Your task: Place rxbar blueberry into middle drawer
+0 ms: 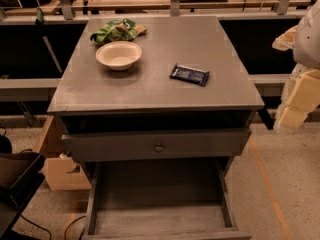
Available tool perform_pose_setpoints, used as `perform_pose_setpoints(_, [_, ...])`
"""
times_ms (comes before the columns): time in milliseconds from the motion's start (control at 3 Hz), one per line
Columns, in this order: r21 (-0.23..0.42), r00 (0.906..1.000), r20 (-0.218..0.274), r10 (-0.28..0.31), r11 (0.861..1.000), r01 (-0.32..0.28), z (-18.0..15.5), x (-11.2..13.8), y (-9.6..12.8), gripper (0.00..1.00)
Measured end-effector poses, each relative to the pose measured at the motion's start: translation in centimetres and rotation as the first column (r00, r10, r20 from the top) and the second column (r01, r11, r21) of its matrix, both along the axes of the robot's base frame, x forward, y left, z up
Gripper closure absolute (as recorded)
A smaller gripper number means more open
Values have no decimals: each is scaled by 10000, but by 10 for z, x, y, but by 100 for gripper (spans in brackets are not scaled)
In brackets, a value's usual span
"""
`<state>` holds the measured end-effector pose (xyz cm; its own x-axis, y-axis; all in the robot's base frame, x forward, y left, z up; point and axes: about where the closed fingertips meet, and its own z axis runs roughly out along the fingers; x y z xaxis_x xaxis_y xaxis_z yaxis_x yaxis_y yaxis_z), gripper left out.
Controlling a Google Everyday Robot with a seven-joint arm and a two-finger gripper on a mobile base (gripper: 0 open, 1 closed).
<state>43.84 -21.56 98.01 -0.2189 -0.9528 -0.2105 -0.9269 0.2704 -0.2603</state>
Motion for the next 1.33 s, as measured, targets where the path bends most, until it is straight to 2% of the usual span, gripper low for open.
perform_pose_setpoints(333, [0,10000,2,0,10000,0,0,0,0,0])
perform_pose_setpoints(667, [1073,9976,654,-228,9941,157,4,21,1,0])
perform_pose_setpoints(1000, [3191,9850,1631,-571,9477,21,-7,64,-8,0])
perform_pose_setpoints(1333, [5963,9445,3099,-1091,7960,-1037,-17,141,3,0])
